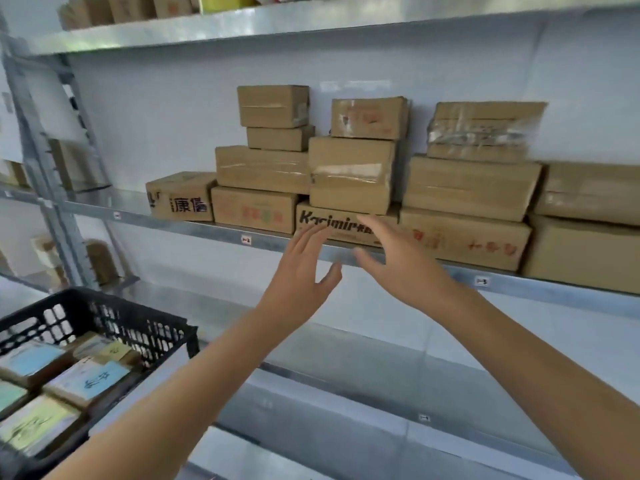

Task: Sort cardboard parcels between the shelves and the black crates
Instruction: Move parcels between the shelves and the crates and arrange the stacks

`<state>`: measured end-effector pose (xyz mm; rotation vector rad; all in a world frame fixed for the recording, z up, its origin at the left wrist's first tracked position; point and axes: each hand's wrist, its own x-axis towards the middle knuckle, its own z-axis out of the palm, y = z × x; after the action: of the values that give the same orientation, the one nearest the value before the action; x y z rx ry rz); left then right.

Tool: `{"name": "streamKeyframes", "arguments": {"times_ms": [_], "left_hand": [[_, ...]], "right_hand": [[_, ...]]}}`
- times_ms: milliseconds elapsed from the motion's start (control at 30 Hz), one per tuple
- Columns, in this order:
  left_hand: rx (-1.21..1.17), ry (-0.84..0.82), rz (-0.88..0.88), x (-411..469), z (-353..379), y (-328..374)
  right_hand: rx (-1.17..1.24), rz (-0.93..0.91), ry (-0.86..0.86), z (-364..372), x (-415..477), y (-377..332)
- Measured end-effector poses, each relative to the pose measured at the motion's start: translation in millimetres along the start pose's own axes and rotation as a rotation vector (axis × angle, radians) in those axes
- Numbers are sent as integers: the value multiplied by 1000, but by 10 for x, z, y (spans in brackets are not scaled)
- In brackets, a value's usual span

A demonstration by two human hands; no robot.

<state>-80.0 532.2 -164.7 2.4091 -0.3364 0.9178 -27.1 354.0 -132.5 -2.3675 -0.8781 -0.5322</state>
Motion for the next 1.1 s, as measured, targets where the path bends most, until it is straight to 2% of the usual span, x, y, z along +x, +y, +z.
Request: {"name": "streamKeyframes", "arguments": {"times_ms": [267, 400, 533, 767, 933, 1100], "left_hand": [[-134, -82, 158, 524, 776, 1100], [-179, -104, 189, 784, 1143, 1591], [-274, -158, 188, 1042, 1456, 2020], [-353, -273, 63, 1467, 1880, 2496], [-400, -206, -78, 1715, 2066, 2620], [-386, -262, -242, 1835, 2253, 2643]], "right_hand": [[-143, 109, 144, -1148, -472, 976], [-201, 149, 239, -1673, -719, 1367], [-270, 276, 281, -2129, -965, 1726], [-312, 405, 315, -2758, -1183, 2295], [-303, 463, 350, -2942, -1178, 2698], [-167, 582, 349, -2962, -1027, 2967]]}}
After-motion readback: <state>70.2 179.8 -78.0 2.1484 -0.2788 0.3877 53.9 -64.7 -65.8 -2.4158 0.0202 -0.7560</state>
